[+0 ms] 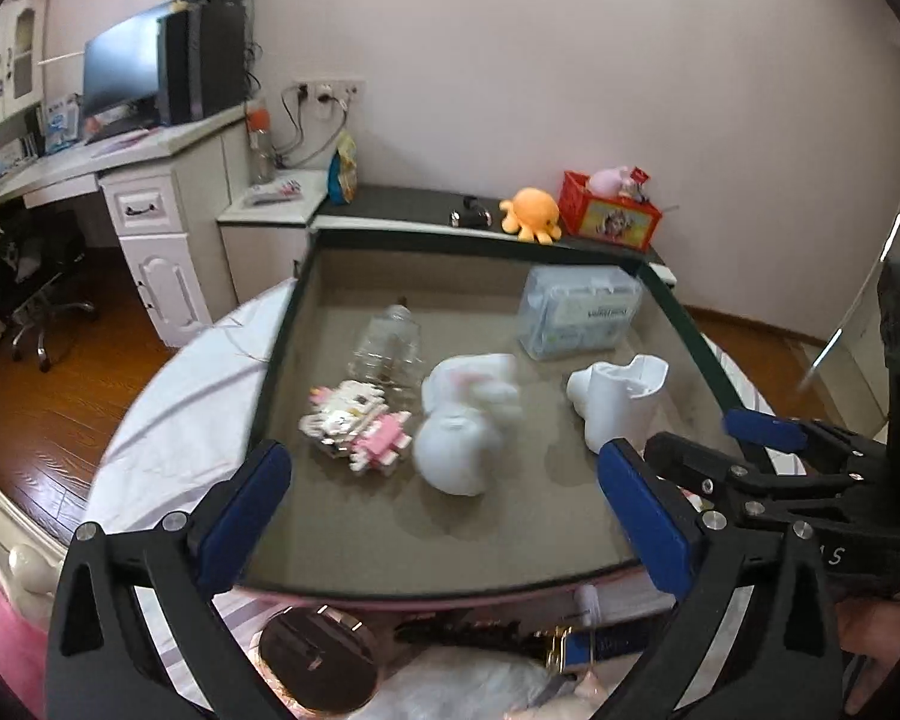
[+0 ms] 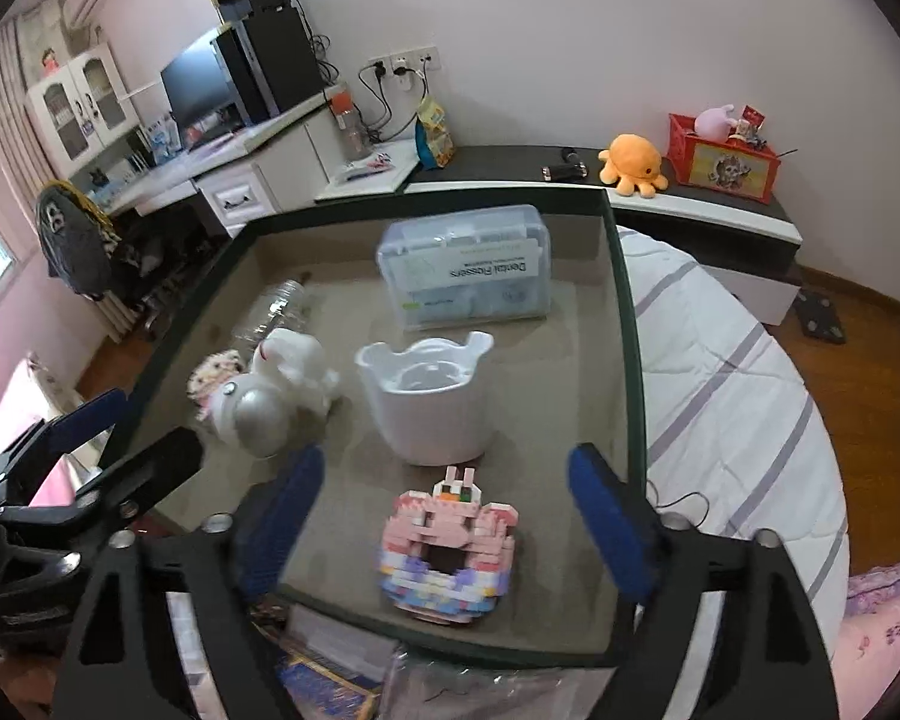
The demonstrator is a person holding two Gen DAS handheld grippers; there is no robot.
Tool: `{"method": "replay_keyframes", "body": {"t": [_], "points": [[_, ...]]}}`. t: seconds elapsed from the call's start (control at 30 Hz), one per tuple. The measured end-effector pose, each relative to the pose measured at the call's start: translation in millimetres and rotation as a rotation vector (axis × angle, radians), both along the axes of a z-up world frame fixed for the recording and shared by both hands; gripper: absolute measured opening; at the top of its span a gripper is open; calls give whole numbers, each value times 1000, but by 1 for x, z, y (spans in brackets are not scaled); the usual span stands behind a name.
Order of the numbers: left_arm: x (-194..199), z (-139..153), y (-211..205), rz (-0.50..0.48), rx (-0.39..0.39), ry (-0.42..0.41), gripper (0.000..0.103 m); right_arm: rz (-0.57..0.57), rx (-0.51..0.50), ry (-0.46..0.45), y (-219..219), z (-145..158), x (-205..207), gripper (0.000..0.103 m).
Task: Organize rigid objects
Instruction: 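Place the white figure and block donut into the tray, opening both grippers, then withdraw both tools back from the box tray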
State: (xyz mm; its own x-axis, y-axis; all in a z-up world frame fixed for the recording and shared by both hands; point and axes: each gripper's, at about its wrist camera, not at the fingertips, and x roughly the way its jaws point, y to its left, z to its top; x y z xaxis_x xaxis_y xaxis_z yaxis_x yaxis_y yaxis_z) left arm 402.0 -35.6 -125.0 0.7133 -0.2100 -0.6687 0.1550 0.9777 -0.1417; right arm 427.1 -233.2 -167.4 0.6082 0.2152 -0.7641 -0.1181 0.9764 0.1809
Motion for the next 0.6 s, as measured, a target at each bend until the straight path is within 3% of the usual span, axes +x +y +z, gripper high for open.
{"method": "replay_keyframes", "body": {"t": [0.13, 0.6], "points": [[-23, 19, 13, 32, 10, -48, 103, -36, 35, -40, -1, 13, -14, 103], [-101, 55, 37, 89, 25, -137, 103, -119, -33, -280, 15, 90, -110, 103]]}}
